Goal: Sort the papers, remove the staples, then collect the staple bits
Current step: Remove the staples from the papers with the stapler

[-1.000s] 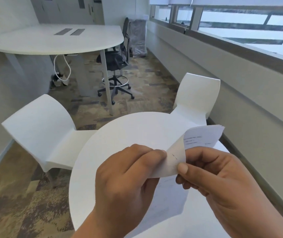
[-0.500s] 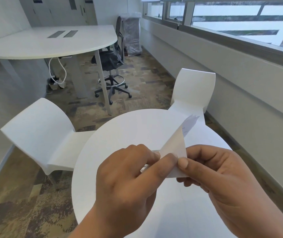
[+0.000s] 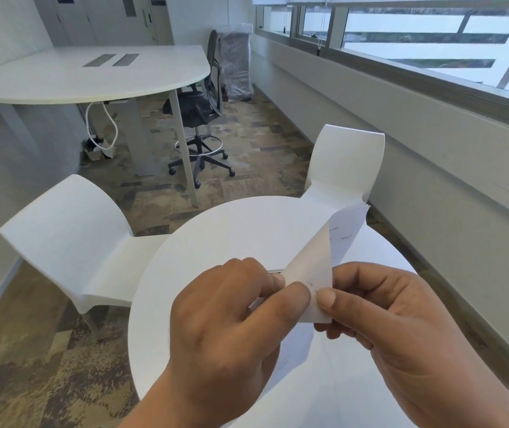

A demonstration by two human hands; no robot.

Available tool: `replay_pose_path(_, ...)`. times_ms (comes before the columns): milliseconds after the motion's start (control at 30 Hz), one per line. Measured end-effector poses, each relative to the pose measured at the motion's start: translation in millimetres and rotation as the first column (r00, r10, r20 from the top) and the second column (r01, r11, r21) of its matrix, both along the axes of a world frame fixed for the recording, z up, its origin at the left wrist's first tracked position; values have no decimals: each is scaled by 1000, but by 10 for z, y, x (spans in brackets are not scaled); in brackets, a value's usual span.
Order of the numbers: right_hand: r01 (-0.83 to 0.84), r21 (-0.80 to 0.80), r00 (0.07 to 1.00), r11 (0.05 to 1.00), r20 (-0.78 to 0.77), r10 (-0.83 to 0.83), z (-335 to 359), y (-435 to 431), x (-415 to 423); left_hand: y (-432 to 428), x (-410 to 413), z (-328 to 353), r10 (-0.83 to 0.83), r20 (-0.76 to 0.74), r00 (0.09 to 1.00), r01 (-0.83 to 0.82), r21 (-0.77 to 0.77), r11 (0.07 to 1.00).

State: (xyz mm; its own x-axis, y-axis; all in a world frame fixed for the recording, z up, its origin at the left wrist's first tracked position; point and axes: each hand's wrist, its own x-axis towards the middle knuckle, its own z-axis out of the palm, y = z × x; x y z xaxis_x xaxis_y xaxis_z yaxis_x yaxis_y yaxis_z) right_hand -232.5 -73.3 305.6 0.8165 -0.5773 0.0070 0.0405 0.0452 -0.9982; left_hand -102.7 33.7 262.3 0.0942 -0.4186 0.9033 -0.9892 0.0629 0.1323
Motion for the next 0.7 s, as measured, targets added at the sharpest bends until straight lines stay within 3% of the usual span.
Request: replay_pose_path(700, 11, -34, 1000, 999, -29, -12, 67, 68, -21, 34, 19, -88, 31, 10, 999, -31, -45, 999)
